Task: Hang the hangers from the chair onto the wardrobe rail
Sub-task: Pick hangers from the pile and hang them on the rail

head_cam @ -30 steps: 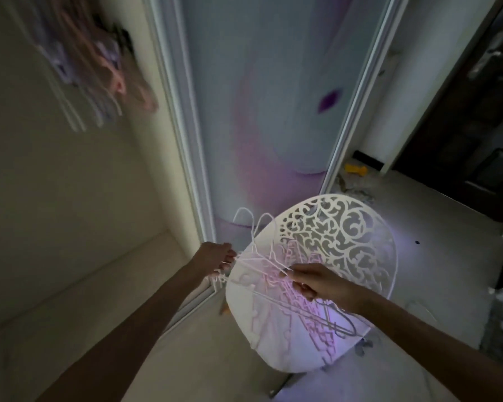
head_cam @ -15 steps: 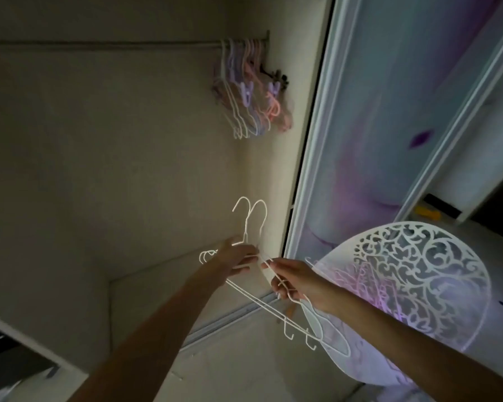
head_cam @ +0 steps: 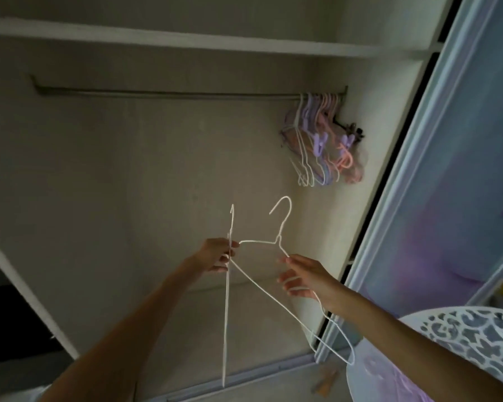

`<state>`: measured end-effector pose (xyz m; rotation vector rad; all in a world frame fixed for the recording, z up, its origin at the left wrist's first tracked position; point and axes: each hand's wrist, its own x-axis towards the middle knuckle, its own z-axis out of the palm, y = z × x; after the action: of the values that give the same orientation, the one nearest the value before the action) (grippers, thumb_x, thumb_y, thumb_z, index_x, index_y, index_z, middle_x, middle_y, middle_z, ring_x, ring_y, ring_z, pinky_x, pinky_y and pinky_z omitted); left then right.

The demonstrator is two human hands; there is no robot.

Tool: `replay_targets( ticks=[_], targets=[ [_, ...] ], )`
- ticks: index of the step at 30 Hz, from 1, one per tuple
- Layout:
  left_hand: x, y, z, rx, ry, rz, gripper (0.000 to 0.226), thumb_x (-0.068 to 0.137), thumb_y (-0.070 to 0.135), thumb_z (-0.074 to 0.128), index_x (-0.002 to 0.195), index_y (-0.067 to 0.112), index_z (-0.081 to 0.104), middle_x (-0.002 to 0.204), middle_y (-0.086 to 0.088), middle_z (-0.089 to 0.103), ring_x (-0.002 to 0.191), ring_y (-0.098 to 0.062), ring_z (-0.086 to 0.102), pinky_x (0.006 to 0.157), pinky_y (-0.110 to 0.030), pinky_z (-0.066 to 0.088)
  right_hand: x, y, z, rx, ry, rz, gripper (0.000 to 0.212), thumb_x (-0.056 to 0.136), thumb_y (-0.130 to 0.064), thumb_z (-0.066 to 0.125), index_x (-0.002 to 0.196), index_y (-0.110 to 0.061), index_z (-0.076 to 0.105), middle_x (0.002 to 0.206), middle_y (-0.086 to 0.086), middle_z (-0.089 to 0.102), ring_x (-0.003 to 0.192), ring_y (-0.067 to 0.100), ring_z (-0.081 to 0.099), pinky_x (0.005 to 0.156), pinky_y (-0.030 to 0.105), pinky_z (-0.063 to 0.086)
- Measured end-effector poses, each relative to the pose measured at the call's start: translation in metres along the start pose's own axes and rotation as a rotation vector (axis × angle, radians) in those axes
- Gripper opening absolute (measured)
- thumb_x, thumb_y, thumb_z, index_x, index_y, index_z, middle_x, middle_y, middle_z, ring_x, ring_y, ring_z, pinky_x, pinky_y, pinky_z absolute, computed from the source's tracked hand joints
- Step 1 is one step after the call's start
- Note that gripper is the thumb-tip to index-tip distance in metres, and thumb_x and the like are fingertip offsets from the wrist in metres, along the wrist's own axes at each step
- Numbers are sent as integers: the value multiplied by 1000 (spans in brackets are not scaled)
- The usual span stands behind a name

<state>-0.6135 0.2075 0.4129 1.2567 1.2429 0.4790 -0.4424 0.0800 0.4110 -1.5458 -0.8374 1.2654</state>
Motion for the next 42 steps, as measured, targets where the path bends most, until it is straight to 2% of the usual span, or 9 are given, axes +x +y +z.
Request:
replay_targets(
  ticks=[4,11,14,18,26,32,36,39,42],
  targets=[
    [35,32,-17,65,-3,99,21,92,12,44,98,21,62,81,5,53,70,-8,43,64,-20,44,58,-29,-23,-109,69,-58,20,99,-19,42,103,-15,61,57,3,47,34,4,39,36,12,30],
    [105,91,-41,-80,316,248,31,97,5,40,123,-2,56,78,-5,47,61,-8,40,42,-19,46,141,-89,-59,-117,163,-34,24,97,-11,39,112,-11,59,56,-2,26,24,1,23,30,12,15],
    [123,101,-61,-96,302,251,26,98,6,41,117,-1,58,72,-4,50,44,-5,57,37,-13,47,164,-107,-64,-129,140,-41,23,97,-12,41,110,-12,59,55,-3,25,25,1,22,30,12,14],
    [148,113,-73,51,274,232,19,95,2,45,109,0,58,93,-13,63,39,-2,62,41,-17,51,180,-130,-56,-301,94,-156,22,98,-16,43,105,-14,63,51,-5,28,27,0,24,30,12,16],
    [193,142,-85,280,426,310,20,91,-1,46,103,0,62,100,-16,70,80,-31,71,77,-41,58,180,-162,-50,-593,44,-142,22,98,-19,43,102,-17,65,54,-3,30,29,0,26,31,13,16],
    [203,160,-84,110,221,273,24,96,3,39,78,6,56,104,-19,64,41,-12,63,41,-20,49,196,-200,-55,-406,173,-256,21,99,-19,41,102,-18,61,56,-1,33,25,-1,25,28,11,17],
    [201,184,-74,15,147,302,11,96,8,48,90,4,55,84,-10,62,34,-6,60,35,-15,46,228,-243,-39,-488,301,-392,23,94,-23,49,73,-25,59,51,-4,38,36,5,32,29,12,18],
    [201,196,-69,-25,130,325,9,94,11,52,100,5,55,79,-5,62,35,-3,60,40,-16,49,266,-264,-26,-547,355,-424,14,93,-23,51,90,-15,61,58,0,43,45,9,36,36,15,23],
    [201,202,-68,-76,107,321,9,94,8,53,102,5,56,80,-5,63,35,-4,60,40,-15,50,303,-269,-19,-679,404,-375,30,94,-20,46,111,-1,61,93,13,61,78,21,50,58,23,37]
  ],
)
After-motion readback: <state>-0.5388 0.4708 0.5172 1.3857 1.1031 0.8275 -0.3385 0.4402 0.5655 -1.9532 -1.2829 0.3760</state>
